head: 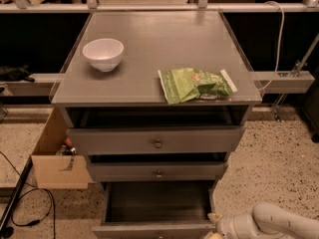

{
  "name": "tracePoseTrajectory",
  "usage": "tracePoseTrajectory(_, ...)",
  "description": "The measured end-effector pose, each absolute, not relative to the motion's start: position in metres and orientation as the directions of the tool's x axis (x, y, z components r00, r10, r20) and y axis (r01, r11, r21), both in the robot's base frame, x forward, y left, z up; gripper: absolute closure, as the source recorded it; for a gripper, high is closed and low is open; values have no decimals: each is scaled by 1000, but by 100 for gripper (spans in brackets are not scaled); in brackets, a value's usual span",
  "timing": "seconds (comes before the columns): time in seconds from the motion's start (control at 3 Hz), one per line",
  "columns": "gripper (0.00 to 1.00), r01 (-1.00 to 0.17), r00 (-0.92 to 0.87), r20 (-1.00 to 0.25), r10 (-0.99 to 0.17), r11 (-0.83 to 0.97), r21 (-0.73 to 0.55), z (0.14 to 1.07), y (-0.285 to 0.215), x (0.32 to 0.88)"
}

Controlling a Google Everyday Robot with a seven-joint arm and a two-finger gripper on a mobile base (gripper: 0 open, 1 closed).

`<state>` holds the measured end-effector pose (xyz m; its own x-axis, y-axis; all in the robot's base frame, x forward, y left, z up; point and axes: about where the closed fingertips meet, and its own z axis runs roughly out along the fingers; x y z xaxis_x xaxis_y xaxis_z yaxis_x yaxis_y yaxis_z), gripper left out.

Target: Close bottom drawer

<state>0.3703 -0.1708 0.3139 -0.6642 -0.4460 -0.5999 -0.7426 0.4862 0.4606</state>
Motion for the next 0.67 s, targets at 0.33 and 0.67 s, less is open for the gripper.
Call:
tracePoseTrajectory(0.33,0,-699,-713,-580,-394,466,543,283,-160,364)
tracePoseTrajectory(0.67,19,-693,-719,-577,-388,458,557,278,-156,360)
